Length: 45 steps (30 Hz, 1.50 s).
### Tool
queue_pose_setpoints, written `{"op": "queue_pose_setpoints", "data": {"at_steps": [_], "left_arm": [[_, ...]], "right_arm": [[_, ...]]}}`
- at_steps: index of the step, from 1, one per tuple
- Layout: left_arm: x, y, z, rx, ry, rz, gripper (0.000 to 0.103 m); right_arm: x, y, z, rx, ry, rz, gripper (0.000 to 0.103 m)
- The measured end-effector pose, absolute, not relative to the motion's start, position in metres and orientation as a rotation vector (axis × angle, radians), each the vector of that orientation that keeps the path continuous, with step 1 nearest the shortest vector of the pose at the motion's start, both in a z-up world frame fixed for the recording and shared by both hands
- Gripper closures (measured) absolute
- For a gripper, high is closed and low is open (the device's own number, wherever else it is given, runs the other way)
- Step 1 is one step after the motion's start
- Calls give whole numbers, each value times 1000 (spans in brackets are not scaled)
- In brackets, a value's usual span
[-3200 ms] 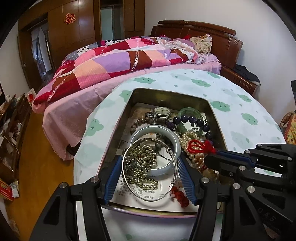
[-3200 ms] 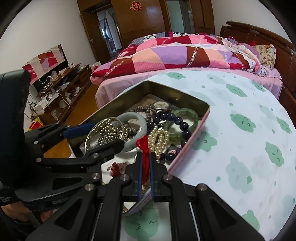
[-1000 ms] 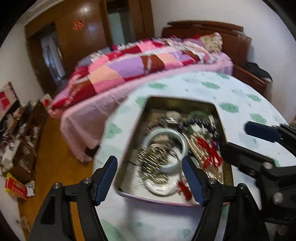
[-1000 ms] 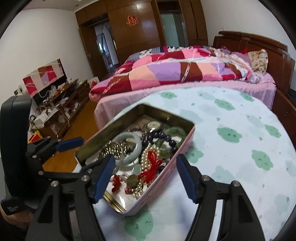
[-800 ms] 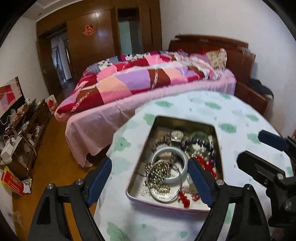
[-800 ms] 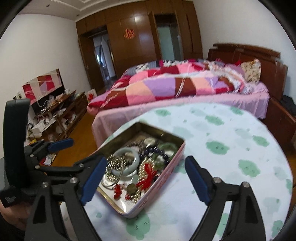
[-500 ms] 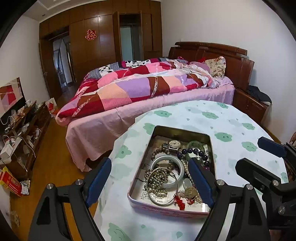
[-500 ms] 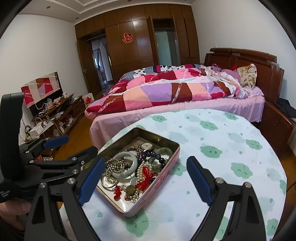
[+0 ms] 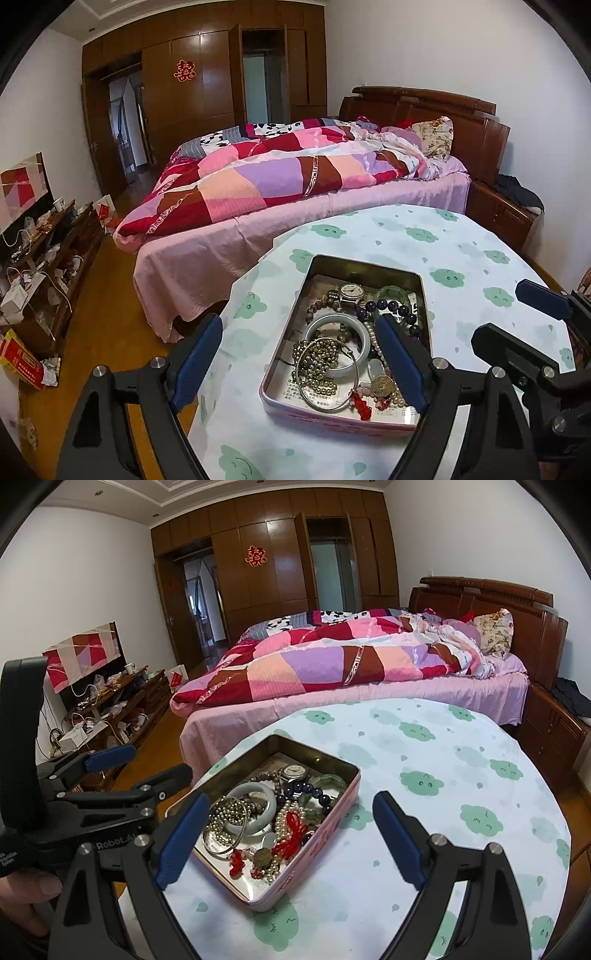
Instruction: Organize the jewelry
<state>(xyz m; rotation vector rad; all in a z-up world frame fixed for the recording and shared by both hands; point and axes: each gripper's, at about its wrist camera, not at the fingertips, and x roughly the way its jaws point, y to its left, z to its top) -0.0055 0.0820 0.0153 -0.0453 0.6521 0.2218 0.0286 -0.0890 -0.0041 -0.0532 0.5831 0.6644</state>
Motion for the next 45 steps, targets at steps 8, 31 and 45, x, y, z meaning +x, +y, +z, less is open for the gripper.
{"op": "queue_pose_setpoints", "data": {"at_steps": [8,31,45], "left_arm": [[-5,82,15,-45,653,223,18],[-10,89,9,-58,662,233,18],[-5,88,6,-59,683,232,18]], "right_arm": [[27,-89,-6,-54,584,666,11],[25,-90,-9,-57,594,669,10],[26,-90,-9,-57,595,668,10]]}}
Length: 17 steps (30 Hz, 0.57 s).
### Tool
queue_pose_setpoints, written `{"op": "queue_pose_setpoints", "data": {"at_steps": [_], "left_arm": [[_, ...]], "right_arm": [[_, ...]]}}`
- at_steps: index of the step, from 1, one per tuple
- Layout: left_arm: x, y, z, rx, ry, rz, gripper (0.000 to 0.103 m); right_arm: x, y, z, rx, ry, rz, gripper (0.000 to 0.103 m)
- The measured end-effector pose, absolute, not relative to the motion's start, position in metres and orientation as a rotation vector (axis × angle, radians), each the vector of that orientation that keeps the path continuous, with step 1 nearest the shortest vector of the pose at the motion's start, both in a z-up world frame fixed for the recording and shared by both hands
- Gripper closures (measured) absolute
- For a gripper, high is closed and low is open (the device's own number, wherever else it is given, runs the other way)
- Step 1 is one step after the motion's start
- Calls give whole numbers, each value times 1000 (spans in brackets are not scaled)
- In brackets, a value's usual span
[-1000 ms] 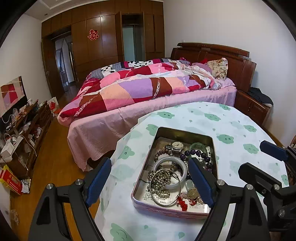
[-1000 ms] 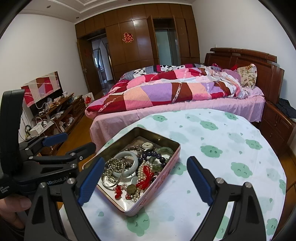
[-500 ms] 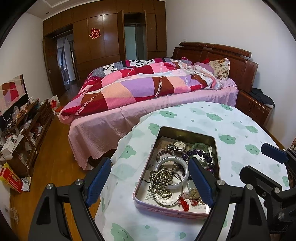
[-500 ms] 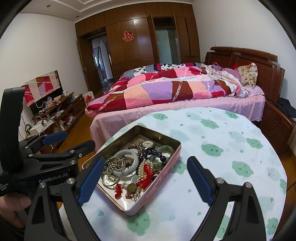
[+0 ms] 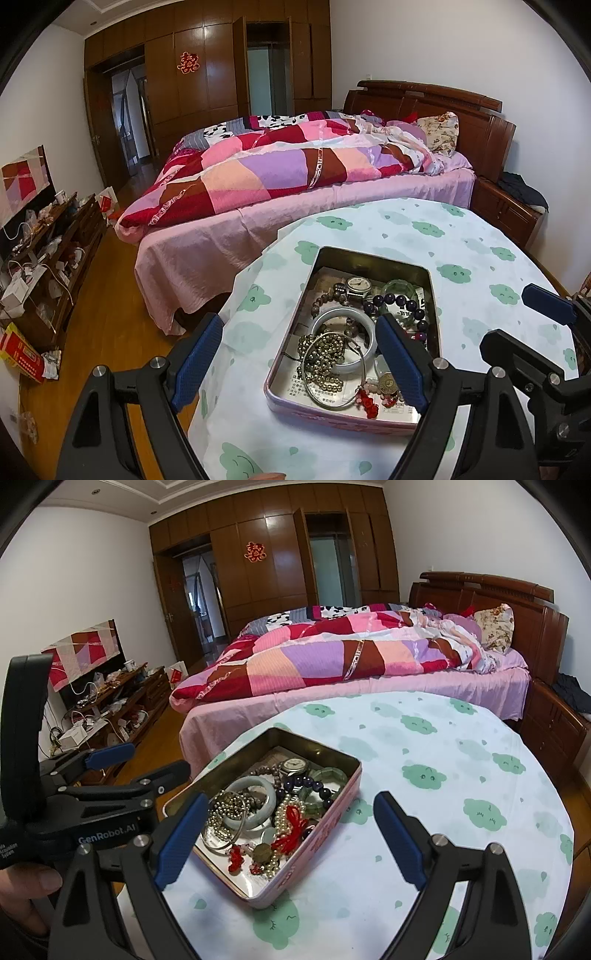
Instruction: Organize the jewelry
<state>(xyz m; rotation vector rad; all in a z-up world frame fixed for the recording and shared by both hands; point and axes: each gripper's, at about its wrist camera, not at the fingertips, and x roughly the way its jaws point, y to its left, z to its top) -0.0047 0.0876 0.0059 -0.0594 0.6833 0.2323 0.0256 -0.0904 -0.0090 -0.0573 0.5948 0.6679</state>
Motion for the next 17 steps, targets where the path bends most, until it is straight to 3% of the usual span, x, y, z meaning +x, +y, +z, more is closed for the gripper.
{"op": "queue_pose_setpoints", "data": {"at_steps": [17], "left_arm": [[-4,81,6,-36,663,219,18]], "right_arm": [[29,-95,-22,-53,622,651,10]]}}
